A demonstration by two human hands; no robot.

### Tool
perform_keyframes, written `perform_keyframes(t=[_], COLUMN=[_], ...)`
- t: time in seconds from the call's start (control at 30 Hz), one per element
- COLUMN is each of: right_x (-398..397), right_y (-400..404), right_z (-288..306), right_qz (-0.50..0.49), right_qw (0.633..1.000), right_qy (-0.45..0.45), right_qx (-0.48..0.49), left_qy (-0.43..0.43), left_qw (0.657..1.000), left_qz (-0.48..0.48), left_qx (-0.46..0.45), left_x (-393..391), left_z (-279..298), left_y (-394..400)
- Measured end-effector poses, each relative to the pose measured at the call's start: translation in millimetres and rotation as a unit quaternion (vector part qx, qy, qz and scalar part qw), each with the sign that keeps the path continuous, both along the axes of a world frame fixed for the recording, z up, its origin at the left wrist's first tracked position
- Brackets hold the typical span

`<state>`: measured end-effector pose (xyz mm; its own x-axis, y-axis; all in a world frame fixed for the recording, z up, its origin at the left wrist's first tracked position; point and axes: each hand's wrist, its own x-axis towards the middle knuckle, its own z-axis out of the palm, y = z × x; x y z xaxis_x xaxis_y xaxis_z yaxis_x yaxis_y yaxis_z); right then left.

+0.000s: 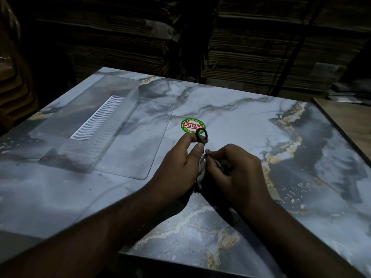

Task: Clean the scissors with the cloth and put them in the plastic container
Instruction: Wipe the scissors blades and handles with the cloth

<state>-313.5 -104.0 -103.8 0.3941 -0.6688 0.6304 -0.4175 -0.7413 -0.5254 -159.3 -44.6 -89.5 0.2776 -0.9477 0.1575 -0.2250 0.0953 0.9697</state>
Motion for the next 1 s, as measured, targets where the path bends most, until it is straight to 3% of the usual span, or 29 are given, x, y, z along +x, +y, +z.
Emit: perform_keyframes(t=[0.2, 0.33, 0.57, 0.63, 0.73, 0.8, 0.93, 1.0], right_x=[1, 0, 1, 0, -4, -8, -15, -16], right_y=[-2, -2, -1, -4, -8, -7, -5, -6], right_z=[0, 0, 1, 0, 1, 4, 15, 16], right_qz=[-0.01, -0.023, -0.009, -0.028, -0.029, -0.023, -0.029, -0.028], right_qw=[1.0, 1.0, 1.0, 1.0, 0.999, 0.998, 0.977, 0.977], right_qy=[-0.001, -0.017, 0.002, -0.002, -0.02, -0.038, -0.156, -0.162], right_qx=[-0.017, 0.001, 0.003, 0.004, 0.028, 0.055, 0.143, 0.139], left_qy=[-0.002, 0.051, 0.008, 0.046, 0.181, 0.228, 0.168, 0.167], left_qw=[1.0, 0.999, 1.0, 0.999, 0.982, 0.973, 0.986, 0.986], left_qz=[-0.002, -0.008, -0.015, -0.025, -0.045, -0.04, -0.002, 0.017], left_qx=[-0.009, -0.007, 0.0, 0.003, 0.02, 0.02, 0.016, 0.022], left_x=[0, -3, 2, 1, -8, -10, -2, 1], left_z=[0, -2, 2, 2, 6, 8, 6, 7], left_y=[-1, 0, 1, 2, 6, 6, -2, -3])
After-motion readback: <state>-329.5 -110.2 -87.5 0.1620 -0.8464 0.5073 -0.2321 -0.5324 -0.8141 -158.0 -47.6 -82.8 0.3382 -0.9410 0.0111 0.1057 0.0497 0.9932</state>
